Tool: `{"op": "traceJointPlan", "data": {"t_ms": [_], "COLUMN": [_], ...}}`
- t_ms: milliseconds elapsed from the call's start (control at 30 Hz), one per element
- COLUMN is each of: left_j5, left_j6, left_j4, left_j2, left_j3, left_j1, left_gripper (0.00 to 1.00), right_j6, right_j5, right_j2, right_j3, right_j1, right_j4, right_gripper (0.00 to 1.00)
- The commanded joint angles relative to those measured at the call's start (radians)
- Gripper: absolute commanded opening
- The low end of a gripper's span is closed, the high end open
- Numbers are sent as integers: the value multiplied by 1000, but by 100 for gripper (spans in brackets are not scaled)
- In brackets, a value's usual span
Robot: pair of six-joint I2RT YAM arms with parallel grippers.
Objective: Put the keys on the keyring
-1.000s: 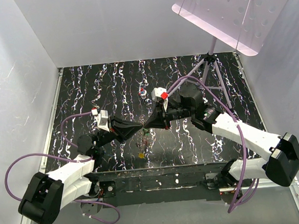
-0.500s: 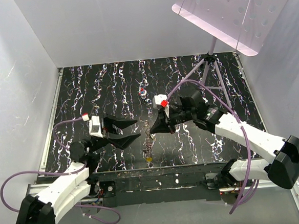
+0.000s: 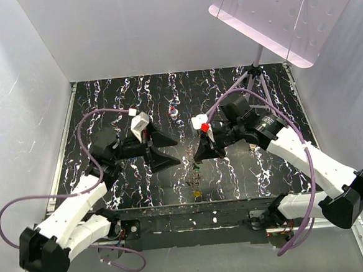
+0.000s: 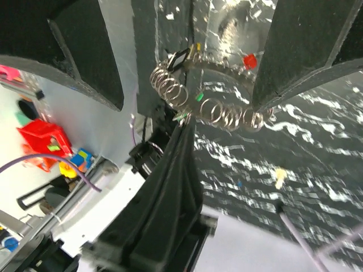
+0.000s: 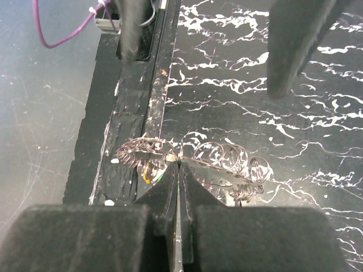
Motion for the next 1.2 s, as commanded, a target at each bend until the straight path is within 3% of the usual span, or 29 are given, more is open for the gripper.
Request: {"op": "traceJointPlan", "data": {"t_ms": [0,133,300,433,567,700,967,1167], "left_j5": [143,168,214,196,162,168,169,168], "left_j6": [-49,-40,-40,18,130,156,194,216], "left_j4": [-25,20,17,-64,-207,-230,-293,-316], "left_j2": [94,134,226,269,285,303,335,335], "left_j3": [43,72,124,164,205,225,254,267], "left_j1": [0,-3,-34,-77,-106,-121,-147,-160], "left_gripper": [97,95,77,64,59,49,39,37], "right_j6": [-87,-78,-50,-32,-16,-8,13,25], "right_j5": [-53,-61,-72,-79,-89,-95,-104,-108], "right_j2": [17,22,33,36,39,40,47,47], "right_j3": [64,67,67,67,67,64,59,56], "right_j1": [-7,-7,-9,-9,-13,-15,-20,-21], "right_j4": [-127,-124,-110,-101,-95,-89,-72,-64], "right_gripper": [1,1,1,1,1,1,1,1]}}
